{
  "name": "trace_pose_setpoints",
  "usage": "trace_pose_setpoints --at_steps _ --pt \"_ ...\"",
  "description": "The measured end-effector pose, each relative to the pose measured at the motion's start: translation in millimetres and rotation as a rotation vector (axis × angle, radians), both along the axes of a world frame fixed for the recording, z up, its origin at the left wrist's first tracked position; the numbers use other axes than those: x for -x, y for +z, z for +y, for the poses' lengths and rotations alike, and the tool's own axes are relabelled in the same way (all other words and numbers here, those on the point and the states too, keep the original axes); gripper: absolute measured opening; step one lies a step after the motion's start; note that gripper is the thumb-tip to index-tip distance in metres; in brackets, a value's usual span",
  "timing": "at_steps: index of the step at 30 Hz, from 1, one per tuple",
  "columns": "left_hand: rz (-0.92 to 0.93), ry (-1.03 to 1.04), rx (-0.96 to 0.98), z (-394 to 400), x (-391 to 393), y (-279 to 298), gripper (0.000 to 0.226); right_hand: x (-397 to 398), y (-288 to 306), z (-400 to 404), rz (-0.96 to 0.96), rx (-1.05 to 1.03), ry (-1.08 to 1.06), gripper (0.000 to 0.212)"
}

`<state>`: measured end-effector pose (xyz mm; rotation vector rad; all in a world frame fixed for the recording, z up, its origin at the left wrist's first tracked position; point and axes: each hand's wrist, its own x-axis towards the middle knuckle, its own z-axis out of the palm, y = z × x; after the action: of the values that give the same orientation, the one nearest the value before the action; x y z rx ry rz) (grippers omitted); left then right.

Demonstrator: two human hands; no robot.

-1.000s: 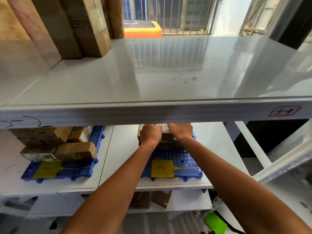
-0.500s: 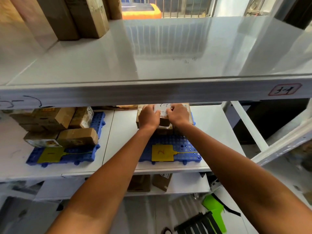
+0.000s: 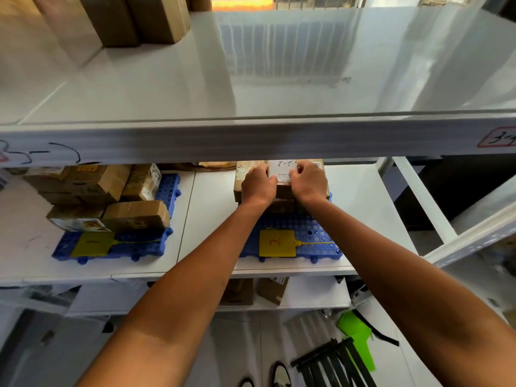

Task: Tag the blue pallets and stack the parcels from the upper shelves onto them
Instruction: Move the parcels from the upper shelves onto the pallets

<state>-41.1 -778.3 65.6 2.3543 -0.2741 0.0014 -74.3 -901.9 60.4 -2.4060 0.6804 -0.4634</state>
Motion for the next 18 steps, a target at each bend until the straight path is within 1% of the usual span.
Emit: trace_pose_setpoints --at_steps 5,9,11,13,14,15,17,18 --pt "0.020 -0.040 -0.049 1 -2 -6 0.034 -1 -9 2 0.045 0.023 -0.008 0.025" --pt "-0.041 -0.079 -0.083 6 -5 -8 0.045 1 -11 3 0.057 0.054 0.031 0.031" --pt "-0.099 -0.084 -0.071 13 -9 -7 0.042 5 -11 -2 -0.028 0.067 -0.016 0.029" --pt "-0.126 -0.002 0.005 24 -17 -8 0.029 9 -12 -14 -0.136 0.026 -0.149 0.031" --pt "-0.090 0.071 0.080 31 -22 -11 0.027 11 -13 -22 -0.162 -0.027 -0.221 0.037" --pt "-0.005 0.142 0.173 39 -28 -15 0.030 12 -16 -33 -0.151 -0.109 -0.281 0.045" --pt "0.275 0.220 0.369 52 -36 -24 0.048 15 -25 -56 -0.035 -0.335 -0.336 0.062" --pt "0.405 0.211 0.445 58 -38 -30 0.057 16 -32 -68 0.022 -0.445 -0.323 0.069"
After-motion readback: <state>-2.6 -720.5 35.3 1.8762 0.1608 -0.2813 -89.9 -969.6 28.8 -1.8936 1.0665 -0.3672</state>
